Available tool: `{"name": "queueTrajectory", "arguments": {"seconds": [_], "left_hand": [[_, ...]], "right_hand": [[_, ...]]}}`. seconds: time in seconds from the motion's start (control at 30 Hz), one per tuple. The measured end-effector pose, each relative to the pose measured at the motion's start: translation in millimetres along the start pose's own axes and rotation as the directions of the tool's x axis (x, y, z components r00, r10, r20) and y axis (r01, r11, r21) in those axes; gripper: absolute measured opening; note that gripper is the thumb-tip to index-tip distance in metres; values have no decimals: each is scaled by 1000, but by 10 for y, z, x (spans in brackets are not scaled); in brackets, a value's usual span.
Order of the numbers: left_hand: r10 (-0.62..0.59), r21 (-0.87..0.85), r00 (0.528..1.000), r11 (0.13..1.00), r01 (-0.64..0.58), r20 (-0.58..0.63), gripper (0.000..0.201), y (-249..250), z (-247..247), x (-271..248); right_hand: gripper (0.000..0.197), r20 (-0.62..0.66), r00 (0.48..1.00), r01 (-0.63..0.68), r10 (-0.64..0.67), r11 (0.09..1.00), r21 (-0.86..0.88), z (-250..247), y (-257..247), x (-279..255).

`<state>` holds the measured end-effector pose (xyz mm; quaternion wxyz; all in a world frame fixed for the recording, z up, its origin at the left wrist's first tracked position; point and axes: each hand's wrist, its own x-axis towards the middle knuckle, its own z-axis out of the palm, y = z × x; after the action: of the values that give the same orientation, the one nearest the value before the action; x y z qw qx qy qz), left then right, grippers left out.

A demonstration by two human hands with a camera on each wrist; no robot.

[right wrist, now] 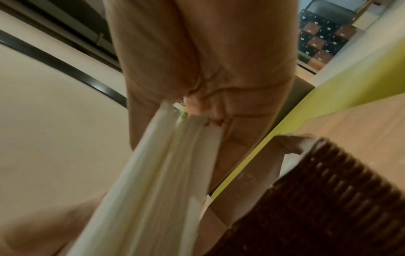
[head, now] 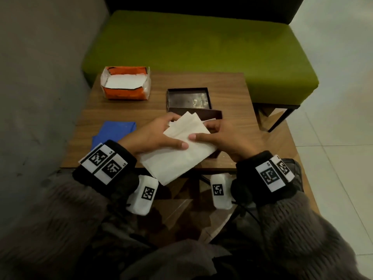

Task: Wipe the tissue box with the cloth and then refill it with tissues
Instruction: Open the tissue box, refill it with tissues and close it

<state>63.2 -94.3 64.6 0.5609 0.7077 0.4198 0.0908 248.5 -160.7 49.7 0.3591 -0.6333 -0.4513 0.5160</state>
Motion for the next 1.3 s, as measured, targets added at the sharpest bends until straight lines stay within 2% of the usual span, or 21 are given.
{"name": "queueTrajectory", "arguments": {"seconds": [0.03,0.1,0.2,0.23,0.3,0.43,0.6,0.67,0.73,0.87,0.97,1.03,1.13,1.23,1.3], "left_hand": [[-18,-76,999,997,16,-29,67,-27,-20,6],[-70,-340,994,940,36,-87,70,-107,-76,-24],[-113,-710,992,702,44,-50,75,-229,-76,-80],[-116,-759,992,649,46,-39,70,-228,-25,-93],[-141,-779,988,626,43,-59,53,-194,115,-85],[-197,-725,955,688,-27,-222,41,-167,190,-58],[-214,-707,956,707,11,-199,22,-70,241,-27],[-240,-707,949,706,26,-204,26,-34,229,6],[-249,-683,937,730,15,-246,30,-32,133,56],[-142,-493,909,867,-76,-391,42,-50,14,232],[6,-223,844,963,-149,-536,38,-26,11,386],[100,-76,828,983,-170,-552,36,-47,22,446],[157,67,837,987,-143,-524,35,-153,30,488],[168,173,840,981,-90,-516,32,-220,4,487],[162,214,853,975,-60,-496,32,-230,-13,485]], "right_hand": [[22,-6,1000,-3,3,1000,16,-27,7,-1],[24,-26,999,-20,25,984,178,-91,40,-23],[30,-6,999,-44,52,898,437,-113,39,-66],[27,-9,998,-48,59,884,464,-74,33,-69],[20,-41,996,-48,76,882,469,33,21,-67],[17,-98,988,-59,121,871,487,126,42,-72],[13,-65,987,-95,149,854,512,249,41,-50],[17,-64,985,-100,157,842,529,245,30,-47],[19,-111,983,-75,144,877,475,135,8,-40],[23,-273,959,33,71,933,357,-120,-50,35],[24,-419,908,86,-11,983,162,-233,-57,124],[22,-454,889,77,-54,996,34,-263,-23,149],[26,-407,906,58,-114,987,-147,-282,75,128],[26,-325,929,19,-179,898,-440,-301,143,112],[26,-281,944,-7,-173,841,-541,-308,147,129]]}}
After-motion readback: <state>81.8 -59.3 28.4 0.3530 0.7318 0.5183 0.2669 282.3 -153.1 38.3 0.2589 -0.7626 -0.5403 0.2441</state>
